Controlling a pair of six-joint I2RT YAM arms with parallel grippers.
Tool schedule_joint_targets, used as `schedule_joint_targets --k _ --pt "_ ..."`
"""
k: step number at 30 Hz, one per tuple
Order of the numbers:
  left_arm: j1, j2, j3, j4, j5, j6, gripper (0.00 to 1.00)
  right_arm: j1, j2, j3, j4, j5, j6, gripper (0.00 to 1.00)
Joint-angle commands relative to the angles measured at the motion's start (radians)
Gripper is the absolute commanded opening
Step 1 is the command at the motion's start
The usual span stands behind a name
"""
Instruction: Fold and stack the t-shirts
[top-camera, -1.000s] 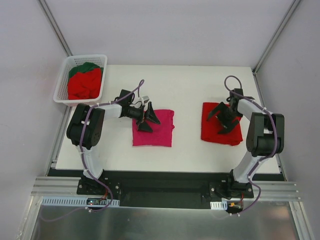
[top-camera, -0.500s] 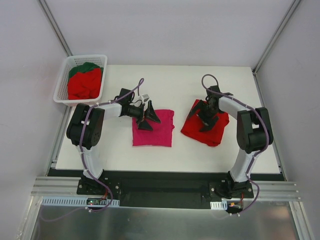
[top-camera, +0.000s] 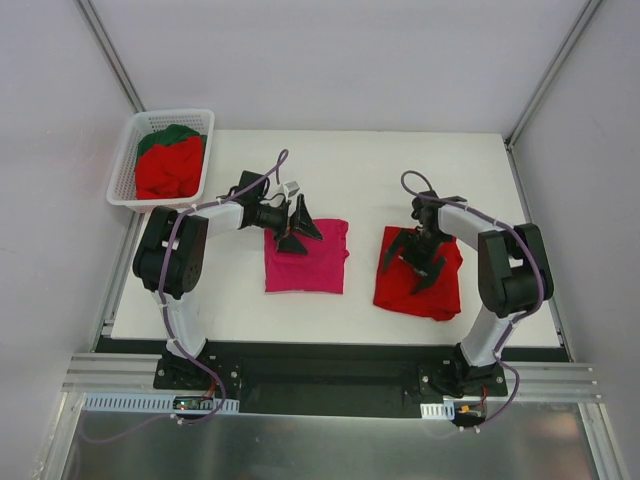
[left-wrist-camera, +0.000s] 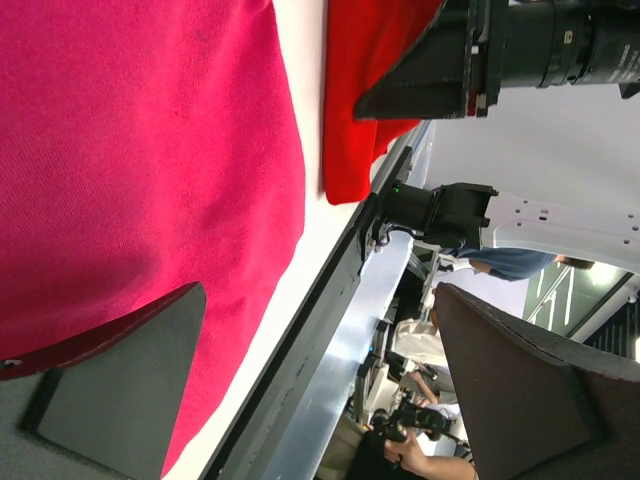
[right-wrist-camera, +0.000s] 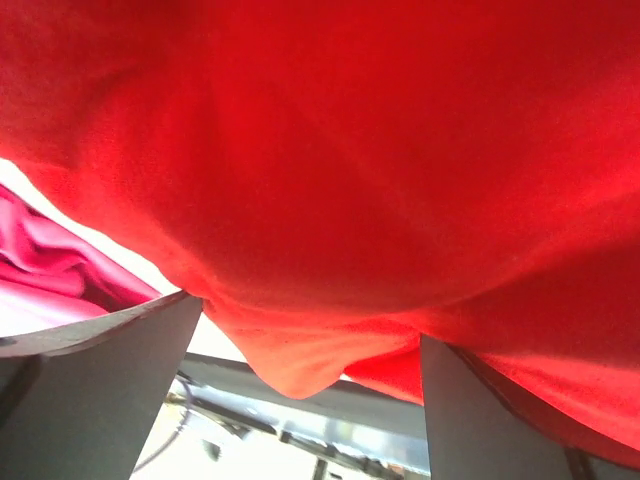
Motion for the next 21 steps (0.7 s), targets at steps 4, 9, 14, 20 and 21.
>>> schedule_joint_targets --k 4,9,14,20,21 --pt "0.015 -0.005 0.047 0.0 0.029 0.032 0.99 0.065 -0.039 0.109 -0.173 0.088 -0.103 0.96" --pt "0.013 -0.005 0.062 0.0 0.039 0.026 0.99 0.094 0.029 0.333 -0.282 0.084 -0.203 0.96" --pt "0.015 -0.009 0.059 0.0 0.045 0.025 0.99 0.105 0.055 0.478 -0.37 0.157 -0.256 0.96" --pt "0.019 -0.025 0.044 0.0 0.042 0.024 0.99 0.084 0.072 0.429 -0.394 0.252 -0.298 0.96" --pt "0.025 -0.035 0.033 0.0 0.039 0.021 0.99 0.084 0.074 0.423 -0.394 0.263 -0.304 0.96"
